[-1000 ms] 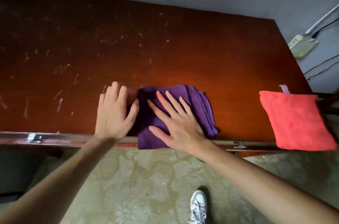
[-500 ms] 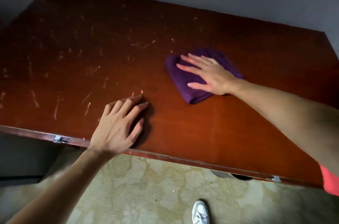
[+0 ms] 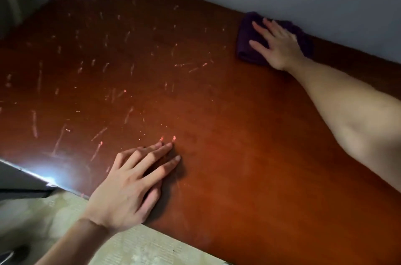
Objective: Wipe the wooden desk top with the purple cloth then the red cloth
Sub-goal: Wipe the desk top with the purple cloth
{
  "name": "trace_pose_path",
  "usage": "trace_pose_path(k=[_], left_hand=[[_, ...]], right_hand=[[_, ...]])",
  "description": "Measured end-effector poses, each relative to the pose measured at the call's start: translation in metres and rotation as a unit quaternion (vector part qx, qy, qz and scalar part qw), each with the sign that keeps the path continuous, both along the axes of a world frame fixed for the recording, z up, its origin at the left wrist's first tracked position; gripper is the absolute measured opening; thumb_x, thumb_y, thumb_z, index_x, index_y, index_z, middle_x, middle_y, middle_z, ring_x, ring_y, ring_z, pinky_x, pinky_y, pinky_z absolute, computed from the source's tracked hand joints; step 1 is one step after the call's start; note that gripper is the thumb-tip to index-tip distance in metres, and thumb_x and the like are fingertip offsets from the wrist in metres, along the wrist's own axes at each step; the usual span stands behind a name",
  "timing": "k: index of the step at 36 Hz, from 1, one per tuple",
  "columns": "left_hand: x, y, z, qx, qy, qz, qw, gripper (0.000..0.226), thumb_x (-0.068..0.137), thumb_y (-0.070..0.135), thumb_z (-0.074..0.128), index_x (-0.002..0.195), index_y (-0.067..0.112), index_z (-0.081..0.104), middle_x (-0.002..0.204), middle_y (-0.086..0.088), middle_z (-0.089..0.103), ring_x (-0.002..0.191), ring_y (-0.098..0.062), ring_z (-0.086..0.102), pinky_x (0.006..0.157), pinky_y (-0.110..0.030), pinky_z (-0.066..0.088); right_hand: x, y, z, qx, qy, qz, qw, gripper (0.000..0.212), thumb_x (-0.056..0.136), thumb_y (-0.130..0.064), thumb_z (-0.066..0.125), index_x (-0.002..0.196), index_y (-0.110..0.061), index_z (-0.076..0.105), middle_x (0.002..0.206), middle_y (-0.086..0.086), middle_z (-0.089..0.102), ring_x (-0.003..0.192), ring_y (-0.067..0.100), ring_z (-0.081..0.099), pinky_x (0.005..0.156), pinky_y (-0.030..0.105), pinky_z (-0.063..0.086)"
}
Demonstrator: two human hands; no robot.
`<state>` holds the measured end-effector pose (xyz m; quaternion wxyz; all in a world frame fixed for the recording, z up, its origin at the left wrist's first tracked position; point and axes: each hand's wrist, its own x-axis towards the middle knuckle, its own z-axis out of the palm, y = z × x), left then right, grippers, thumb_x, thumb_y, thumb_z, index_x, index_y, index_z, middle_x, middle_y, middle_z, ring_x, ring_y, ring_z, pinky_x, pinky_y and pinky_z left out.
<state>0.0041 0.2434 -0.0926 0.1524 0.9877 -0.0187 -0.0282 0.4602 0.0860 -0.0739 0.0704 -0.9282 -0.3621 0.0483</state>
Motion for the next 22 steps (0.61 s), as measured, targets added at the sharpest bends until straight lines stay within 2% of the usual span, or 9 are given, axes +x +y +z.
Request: trace_pose_path(k=[3,9,16,19,22], left_hand=[[0.000,0.001,0.001,0.004,-0.005,0.000,1.000,0.055,0.096,0.034,0.036,0.150,0.026,0.045,0.160,0.000,0.037,0.142,-0.023,0.041,0.098,-0.044,0.036],[-0.001,0.001,0.001,0.002,-0.005,-0.003,1.000,0.054,0.098,0.034,0.034,0.150,0.025,0.045,0.159,-0.002,0.038,0.140,-0.022,0.042,0.098,-0.044,0.036],[-0.003,-0.001,0.001,0.002,-0.054,0.003,0.999,0.050,0.099,0.036,0.035,0.141,0.016,0.053,0.150,-0.005,0.047,0.125,-0.026,0.047,0.096,-0.043,0.035],[-0.005,-0.004,0.002,-0.007,-0.098,0.023,0.995,0.043,0.099,0.036,0.038,0.131,0.016,0.057,0.139,-0.007,0.052,0.115,-0.030,0.049,0.094,-0.046,0.036],[-0.009,-0.006,0.006,-0.016,-0.157,0.053,0.986,0.030,0.096,0.036,0.042,0.108,0.012,0.055,0.108,-0.012,0.051,0.094,-0.032,0.045,0.081,-0.045,0.036]], right_hand=[[-0.003,0.011,-0.001,0.003,-0.001,-0.070,0.998,0.072,0.099,-0.075,0.021,0.163,-0.042,0.014,0.173,-0.001,0.007,0.160,0.020,0.004,0.127,0.047,0.004],[-0.032,0.020,-0.004,-0.007,0.003,-0.135,0.991,0.073,0.101,-0.072,0.015,0.164,-0.037,0.007,0.174,0.000,0.001,0.160,0.021,-0.002,0.128,0.047,0.000],[-0.136,0.014,-0.012,-0.009,-0.023,-0.117,0.993,0.070,0.102,-0.069,0.018,0.164,-0.037,0.008,0.173,0.000,0.006,0.160,0.023,0.002,0.127,0.046,0.003],[-0.204,0.012,-0.014,-0.008,-0.028,-0.106,0.994,0.072,0.100,-0.070,0.018,0.164,-0.038,0.011,0.173,0.000,0.009,0.160,0.023,0.005,0.127,0.046,0.005],[-0.275,0.010,-0.017,0.004,-0.029,-0.094,0.995,0.080,0.091,-0.072,0.010,0.163,-0.037,0.016,0.173,0.000,0.013,0.159,0.024,0.010,0.127,0.048,0.010]])
